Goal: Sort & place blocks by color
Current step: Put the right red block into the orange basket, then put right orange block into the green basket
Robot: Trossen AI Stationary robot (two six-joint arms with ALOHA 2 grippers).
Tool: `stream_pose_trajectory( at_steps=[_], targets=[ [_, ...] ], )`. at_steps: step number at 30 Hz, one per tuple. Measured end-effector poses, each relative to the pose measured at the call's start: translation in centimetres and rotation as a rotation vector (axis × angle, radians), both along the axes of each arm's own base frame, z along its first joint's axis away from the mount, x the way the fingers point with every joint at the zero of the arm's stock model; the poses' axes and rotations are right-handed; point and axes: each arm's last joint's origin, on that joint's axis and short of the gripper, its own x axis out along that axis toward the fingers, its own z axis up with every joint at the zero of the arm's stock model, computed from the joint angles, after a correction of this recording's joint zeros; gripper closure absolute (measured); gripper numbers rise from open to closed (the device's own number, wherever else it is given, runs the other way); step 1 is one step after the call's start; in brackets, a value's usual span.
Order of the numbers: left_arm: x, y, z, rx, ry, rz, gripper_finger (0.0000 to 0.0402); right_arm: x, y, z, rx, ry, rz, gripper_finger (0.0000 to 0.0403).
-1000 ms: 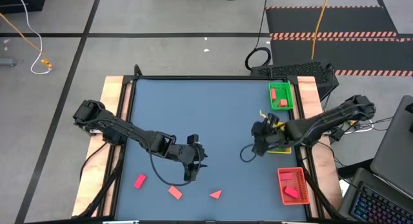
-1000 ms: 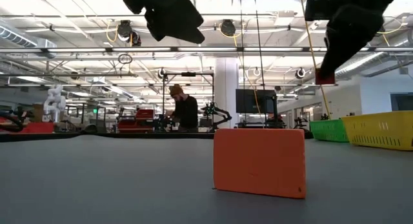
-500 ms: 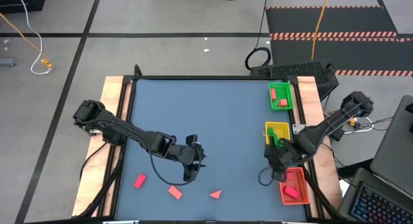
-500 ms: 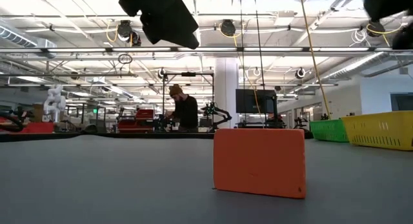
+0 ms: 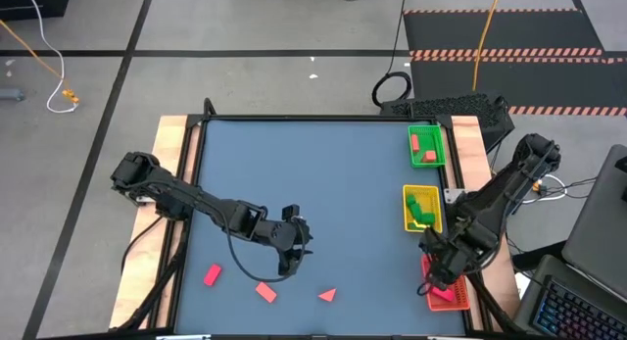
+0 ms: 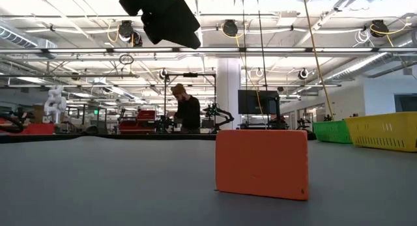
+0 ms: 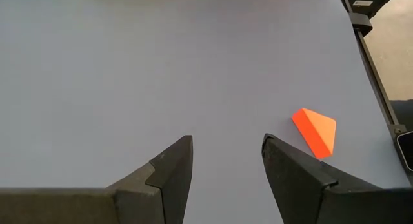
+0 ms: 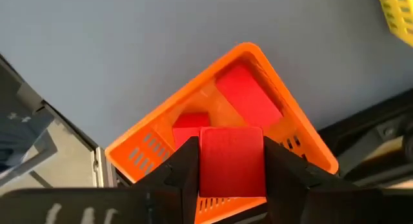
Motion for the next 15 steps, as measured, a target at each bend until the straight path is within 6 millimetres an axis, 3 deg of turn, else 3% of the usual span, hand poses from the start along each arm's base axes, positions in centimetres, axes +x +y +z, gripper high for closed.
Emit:
stream_pose_trajectory(
  at_steps=[4,10,15],
  targets=[
    [0.00,0.01,0.00,0.000,0.000,0.001,0.0213,-0.52,0.46,0.01,0.002,0.020,-0.055,0.0276],
    [0.00,0.00,0.01,-0.001,-0.001,0.000,0.0213,-0.89,0.73,0.01,-0.001,0.041,-0.120,0.0178],
    [0.00,0.00,0.01,-0.001,-0.001,0.001,0.0213,-0.83,0.78,0.03,0.006,0.033,-0.112,0.0136]
  ],
)
